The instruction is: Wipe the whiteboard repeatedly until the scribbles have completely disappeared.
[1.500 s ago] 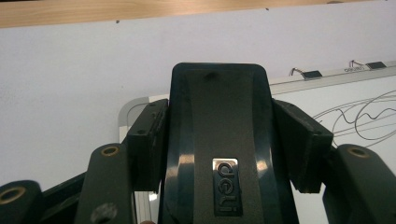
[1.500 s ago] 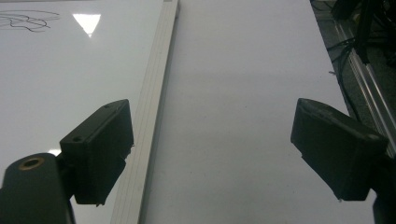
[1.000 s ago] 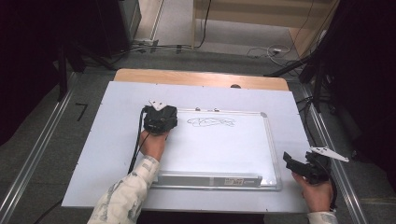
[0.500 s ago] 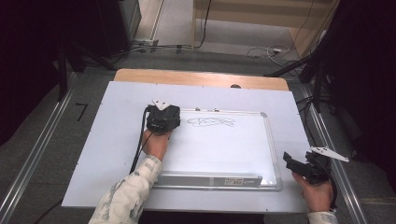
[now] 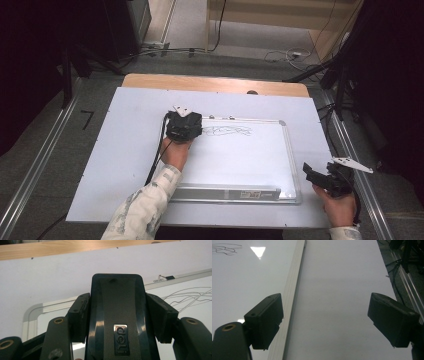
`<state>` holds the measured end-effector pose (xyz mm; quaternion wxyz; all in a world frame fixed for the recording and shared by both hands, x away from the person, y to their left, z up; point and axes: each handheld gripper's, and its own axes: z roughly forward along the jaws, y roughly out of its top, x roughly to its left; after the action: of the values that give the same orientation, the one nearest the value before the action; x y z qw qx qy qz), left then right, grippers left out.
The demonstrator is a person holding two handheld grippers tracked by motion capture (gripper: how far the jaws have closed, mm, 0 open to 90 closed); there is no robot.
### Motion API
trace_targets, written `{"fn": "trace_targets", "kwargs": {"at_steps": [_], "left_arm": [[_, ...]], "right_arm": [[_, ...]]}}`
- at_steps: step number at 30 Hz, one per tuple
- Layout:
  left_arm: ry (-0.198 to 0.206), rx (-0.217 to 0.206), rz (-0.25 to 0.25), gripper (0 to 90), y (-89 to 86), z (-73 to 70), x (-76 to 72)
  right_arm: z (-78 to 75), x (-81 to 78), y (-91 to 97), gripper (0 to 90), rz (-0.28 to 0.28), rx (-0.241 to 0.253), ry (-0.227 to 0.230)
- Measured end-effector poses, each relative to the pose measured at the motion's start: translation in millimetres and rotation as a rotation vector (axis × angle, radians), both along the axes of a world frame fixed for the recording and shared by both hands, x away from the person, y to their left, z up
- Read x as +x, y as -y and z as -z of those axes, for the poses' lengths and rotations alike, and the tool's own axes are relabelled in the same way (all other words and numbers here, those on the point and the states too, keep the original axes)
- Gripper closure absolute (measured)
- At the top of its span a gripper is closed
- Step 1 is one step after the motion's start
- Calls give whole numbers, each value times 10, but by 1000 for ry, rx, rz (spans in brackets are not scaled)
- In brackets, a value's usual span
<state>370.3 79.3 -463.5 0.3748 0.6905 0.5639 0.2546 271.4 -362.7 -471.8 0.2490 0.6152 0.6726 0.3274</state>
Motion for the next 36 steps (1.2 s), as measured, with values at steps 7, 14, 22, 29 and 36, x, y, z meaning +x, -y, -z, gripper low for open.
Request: {"fn": "trace_targets", "kwargs": {"at_steps": [7, 14, 22, 29, 36], "left_arm": [[-25, 21, 10, 405, 121, 69, 65], [-53, 34, -3, 405, 131, 147, 125], [-71, 58, -10, 405, 135, 215, 160], [-82, 70, -16, 405, 132, 253, 176], [-80, 74, -19, 404, 131, 270, 179]], "right_arm": [[0, 0, 2, 119, -1, 0, 0], [1, 0, 7, 119, -3, 0, -2], [2, 0, 4, 119, -7, 2, -3], [5, 1, 10, 119, -3, 6, -2], [5, 0, 12, 119, -2, 6, -2]]}}
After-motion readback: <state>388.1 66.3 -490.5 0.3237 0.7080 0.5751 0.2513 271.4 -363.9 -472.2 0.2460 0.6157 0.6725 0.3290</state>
